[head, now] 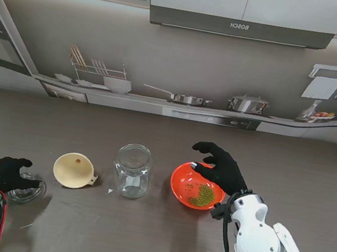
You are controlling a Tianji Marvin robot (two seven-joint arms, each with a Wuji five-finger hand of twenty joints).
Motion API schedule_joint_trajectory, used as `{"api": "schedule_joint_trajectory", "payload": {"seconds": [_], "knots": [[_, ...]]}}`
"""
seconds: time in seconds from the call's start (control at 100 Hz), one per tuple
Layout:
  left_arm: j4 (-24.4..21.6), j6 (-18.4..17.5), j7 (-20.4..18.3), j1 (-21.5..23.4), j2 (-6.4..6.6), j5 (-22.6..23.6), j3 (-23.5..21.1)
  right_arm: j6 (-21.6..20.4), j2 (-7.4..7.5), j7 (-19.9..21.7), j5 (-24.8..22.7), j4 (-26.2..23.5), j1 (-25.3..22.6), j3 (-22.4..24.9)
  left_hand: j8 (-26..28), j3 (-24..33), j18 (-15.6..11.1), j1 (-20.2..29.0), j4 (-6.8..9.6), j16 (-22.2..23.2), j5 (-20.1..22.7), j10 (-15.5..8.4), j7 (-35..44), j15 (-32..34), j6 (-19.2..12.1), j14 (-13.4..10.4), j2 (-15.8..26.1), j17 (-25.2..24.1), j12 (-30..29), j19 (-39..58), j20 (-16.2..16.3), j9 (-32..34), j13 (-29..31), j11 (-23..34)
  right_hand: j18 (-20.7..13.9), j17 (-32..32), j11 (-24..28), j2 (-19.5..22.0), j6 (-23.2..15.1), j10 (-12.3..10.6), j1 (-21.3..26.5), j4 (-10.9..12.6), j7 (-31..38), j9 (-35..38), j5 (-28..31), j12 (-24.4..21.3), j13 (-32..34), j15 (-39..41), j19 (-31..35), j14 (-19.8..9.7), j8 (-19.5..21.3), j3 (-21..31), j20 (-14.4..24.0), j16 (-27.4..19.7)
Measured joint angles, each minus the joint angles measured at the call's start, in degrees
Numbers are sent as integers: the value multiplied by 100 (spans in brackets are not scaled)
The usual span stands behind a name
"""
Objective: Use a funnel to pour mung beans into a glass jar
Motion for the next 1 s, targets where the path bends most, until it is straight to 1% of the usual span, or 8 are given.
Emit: {"api": "schedule_joint_trajectory", "payload": {"seconds": [0.17, 0.18, 0.2, 0.31, 0.39, 0.69, 0.83, 1.0], "knots": [[-195, -354, 31, 77, -32, -105, -211, 2, 0, -1, -1, 3, 2, 0, -219, -204, -79, 9, 3, -477, -251, -82, -172, -601, 91, 55, 73, -941, -380, -1013, -271, -485, -1022, -230, 0, 1, 1, 64, 2, 2, 0, 0, 0, 0, 0, 0, 0, 0, 0, 0, 0, 0, 0, 0], [-219, -406, 6, 86, -33, -111, -234, 2, 0, -1, -1, 3, 2, 0, -221, -208, -108, 12, 7, -497, -265, -100, -164, -668, 96, 29, 74, -1012, -420, -1085, -291, -512, -1043, -265, 0, 1, 1, 64, 2, 2, 0, 0, 0, 0, 0, 0, 0, 0, 0, 0, 0, 0, 0, 0], [-268, -518, -52, 101, -35, -127, -278, 2, 0, -2, -1, 3, 3, 0, -248, -232, -136, 85, 171, -542, -331, -121, -205, -738, 131, -9, 126, -1150, -433, -1262, -361, -591, -1180, -289, 0, 1, 1, 64, 5, 3, 0, 0, 0, 0, 0, 0, 0, 0, 0, 0, 0, 0, 0, 0], [-488, -887, -279, 127, -24, -453, -385, 2, 0, -8, -3, 7, 6, 0, -337, -287, -463, 251, 181, -715, -519, -199, -279, -1066, 252, -285, 156, -1619, -565, -2027, -526, -875, -1751, -350, 0, 1, 2, 64, 21, 4, 0, 0, 0, 0, 0, 0, 0, 0, 0, 0, 0, 0, 0, 0], [-524, -915, -252, 62, -19, -636, -338, 0, 0, -11, -3, 10, 8, 0, -387, -257, -585, 251, 181, -785, -598, -202, -319, -1191, 368, -387, 157, -1724, -642, -2454, -619, -952, -1814, -358, 0, 0, 2, 64, 24, 5, 0, 0, 0, 0, 0, 0, 0, 0, 0, 0, 0, 0, 0, 0], [-435, -1079, -605, -570, 79, -431, 99, -14, -2, -24, -5, 16, 10, -1, -866, 562, -1232, 249, 176, -1210, -1393, -261, -736, -1627, 759, -736, 156, -2123, -1057, -3720, -1258, -1716, -2684, -577, 0, 1, 6, 64, 26, 8, 1, 0, 0, 0, 0, 0, 0, 0, 0, 0, 0, 0, 0, 0], [-238, -1128, -595, -900, 110, -317, 355, -16, -4, -41, -2, 17, 10, 3, -694, 941, -1257, 240, 176, -1232, -1471, -268, -561, -1637, 1016, -740, 154, -2132, -1071, -3782, -1270, -1720, -2698, -568, 0, 1, 8, 64, 29, 11, 1, 0, 0, 0, 1, 0, 0, 1, 0, 0, 0, 0, 0, 0], [-3, -1143, -817, -1263, 155, -303, 670, -24, -6, -53, 3, 17, 10, 14, -409, 1299, -1259, 180, 176, -1233, -1464, -271, -446, -1635, 1019, -740, -88, -2132, -1071, -3782, -1335, -1787, -2784, -551, 0, 0, 8, 64, 30, 13, 1, 0, 0, 0, 2, 0, 0, 1, 0, 0, 0, 0, 0, 0]]}}
